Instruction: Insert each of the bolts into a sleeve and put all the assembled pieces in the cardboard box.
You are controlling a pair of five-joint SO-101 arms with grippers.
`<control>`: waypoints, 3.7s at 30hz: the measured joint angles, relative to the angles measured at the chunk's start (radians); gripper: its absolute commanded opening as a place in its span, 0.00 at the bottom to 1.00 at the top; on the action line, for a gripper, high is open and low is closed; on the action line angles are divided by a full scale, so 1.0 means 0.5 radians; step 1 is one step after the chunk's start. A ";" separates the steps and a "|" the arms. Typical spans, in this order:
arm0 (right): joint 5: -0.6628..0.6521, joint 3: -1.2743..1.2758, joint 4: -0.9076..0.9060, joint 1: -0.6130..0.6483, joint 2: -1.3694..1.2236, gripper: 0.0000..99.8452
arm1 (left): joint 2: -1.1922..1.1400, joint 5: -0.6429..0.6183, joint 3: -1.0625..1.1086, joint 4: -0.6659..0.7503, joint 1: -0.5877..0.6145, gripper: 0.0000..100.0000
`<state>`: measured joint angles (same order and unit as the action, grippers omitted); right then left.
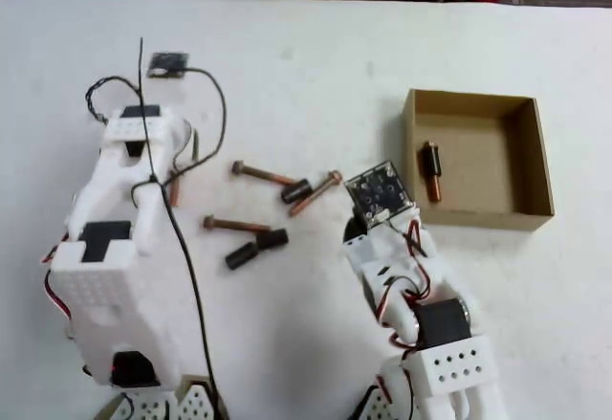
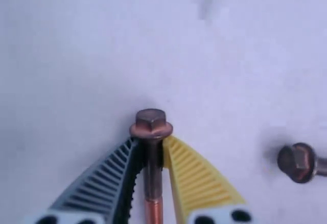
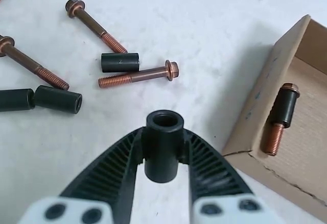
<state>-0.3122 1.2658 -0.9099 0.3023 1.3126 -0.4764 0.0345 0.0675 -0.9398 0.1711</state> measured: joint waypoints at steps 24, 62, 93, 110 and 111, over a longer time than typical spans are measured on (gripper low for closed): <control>0.000 0.000 0.000 0.000 0.000 0.02 | -0.003 0.356 -0.074 -0.423 0.000 0.05; 0.000 0.110 0.295 0.414 0.000 0.02 | 1.860 0.546 0.583 -0.767 -0.064 0.02; 0.000 0.233 0.976 0.890 0.000 0.02 | 3.400 0.509 1.369 -0.767 -0.077 0.02; 0.282 0.724 1.921 0.905 0.000 0.02 | 3.572 -0.018 1.369 -0.503 -0.387 0.02; 0.282 0.770 1.989 0.905 0.000 0.02 | 3.572 -0.055 1.369 -0.454 -0.454 0.02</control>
<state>-0.1711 1.6510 0.0844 0.7549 1.3126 1.3096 0.0069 0.7518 -1.1669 -0.0560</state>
